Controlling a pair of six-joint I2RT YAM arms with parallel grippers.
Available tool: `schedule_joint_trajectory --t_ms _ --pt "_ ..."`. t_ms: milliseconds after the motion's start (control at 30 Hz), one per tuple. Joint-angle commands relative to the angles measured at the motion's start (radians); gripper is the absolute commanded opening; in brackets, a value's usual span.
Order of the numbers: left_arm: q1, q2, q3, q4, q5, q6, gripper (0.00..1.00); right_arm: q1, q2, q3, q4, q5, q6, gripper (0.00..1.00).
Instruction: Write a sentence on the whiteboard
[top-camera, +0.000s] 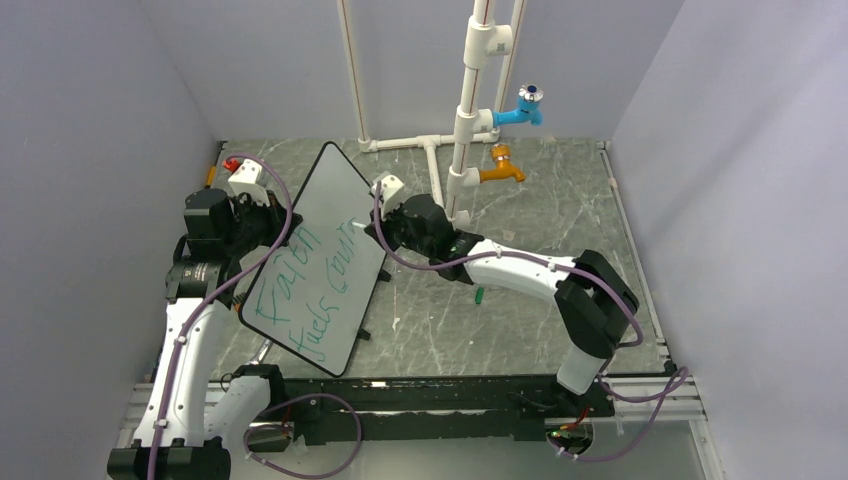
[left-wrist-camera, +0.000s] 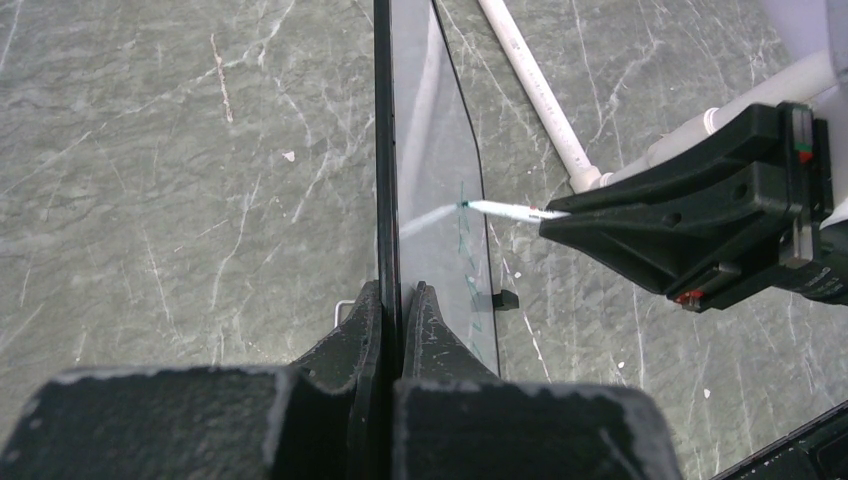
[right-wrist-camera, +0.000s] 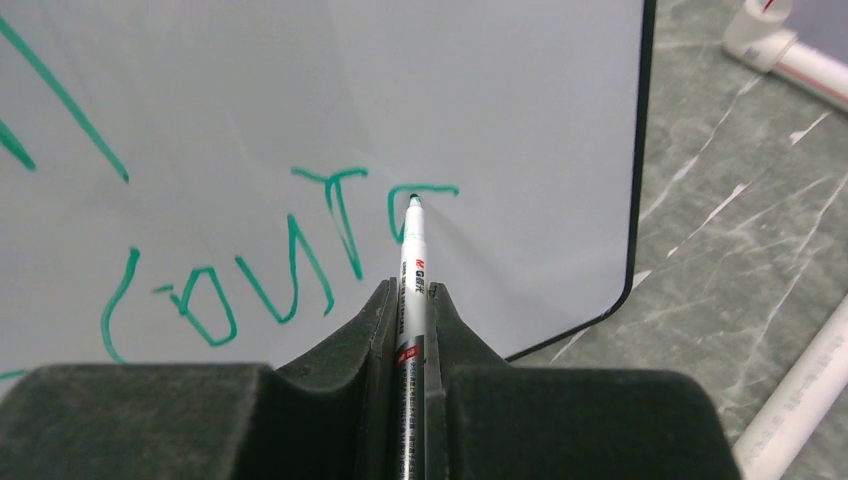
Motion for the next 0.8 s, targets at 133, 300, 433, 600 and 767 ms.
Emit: schedule_joint_trajectory --t_ms 133,300,433,600,767 --pt "-0.012 0.021 -0.073 -0.139 -0.032 0.138 0.0 0.007 0.044 0.118 -0.016 0.034 -0.037 0.0" --pt "-0.012 0.02 -0.073 -0.14 -0.035 0.137 0.0 0.006 0.034 0.089 -0.007 0.024 -0.017 0.0" --pt "-0.012 0.019 -0.072 -0.139 -0.035 0.137 0.0 0.006 0.018 0.042 0.011 0.009 0.013 0.0" --pt "-0.012 0.016 -0.073 -0.139 -0.035 0.136 0.0 0.007 0.001 -0.01 0.03 0.003 0.033 0.0" --pt "-0.012 0.015 -0.073 -0.139 -0.035 0.137 0.0 0.006 0.003 -0.017 0.019 0.027 0.023 0.0"
